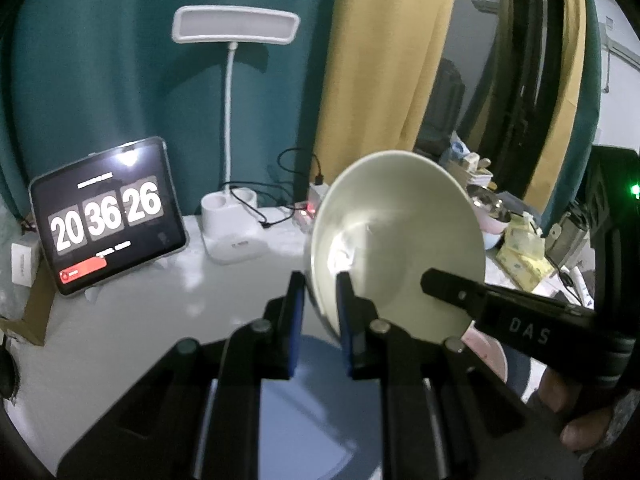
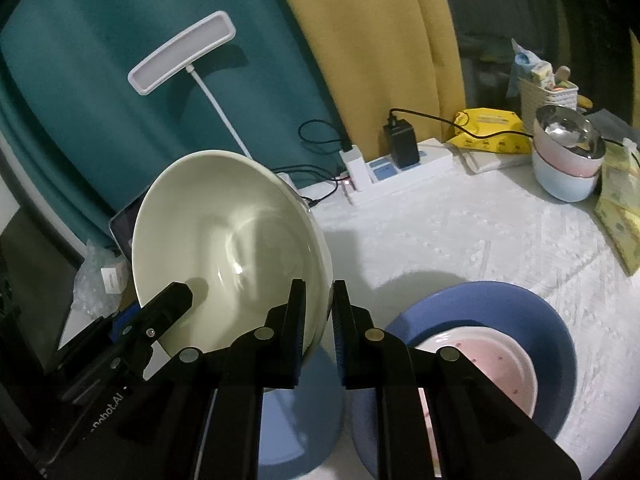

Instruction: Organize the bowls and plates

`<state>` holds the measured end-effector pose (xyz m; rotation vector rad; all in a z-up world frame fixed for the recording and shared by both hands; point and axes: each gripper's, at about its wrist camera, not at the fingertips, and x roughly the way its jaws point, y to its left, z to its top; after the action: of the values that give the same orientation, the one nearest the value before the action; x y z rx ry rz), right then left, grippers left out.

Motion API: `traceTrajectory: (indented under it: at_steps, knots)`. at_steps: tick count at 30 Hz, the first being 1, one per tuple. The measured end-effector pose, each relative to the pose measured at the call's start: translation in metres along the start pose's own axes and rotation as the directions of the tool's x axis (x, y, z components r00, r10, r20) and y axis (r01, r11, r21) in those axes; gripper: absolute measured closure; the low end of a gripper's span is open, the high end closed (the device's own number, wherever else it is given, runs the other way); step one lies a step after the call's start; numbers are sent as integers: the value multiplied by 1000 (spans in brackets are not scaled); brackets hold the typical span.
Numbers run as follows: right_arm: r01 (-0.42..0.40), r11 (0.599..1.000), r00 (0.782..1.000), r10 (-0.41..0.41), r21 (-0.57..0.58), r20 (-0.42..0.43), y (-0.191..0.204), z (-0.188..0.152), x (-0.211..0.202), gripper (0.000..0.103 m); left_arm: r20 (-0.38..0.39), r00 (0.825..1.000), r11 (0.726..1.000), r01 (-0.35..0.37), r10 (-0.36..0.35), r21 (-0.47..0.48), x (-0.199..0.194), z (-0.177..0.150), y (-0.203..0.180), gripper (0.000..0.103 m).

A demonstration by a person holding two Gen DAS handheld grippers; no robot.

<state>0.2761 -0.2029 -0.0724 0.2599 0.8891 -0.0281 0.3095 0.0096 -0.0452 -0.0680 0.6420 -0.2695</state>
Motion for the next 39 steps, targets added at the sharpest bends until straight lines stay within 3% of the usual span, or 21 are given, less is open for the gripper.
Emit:
traceTrajectory:
  at_steps: [23, 39]
  knots:
    - [19, 998, 999, -20, 56, 25, -56, -14, -41, 89, -27, 999, 998, 33, -31, 60, 0, -12, -65, 87]
    - [45, 996, 999, -46, 79, 13, -87, -27, -49, 89, -71, 997, 995, 50, -44, 87, 14, -26, -96, 87]
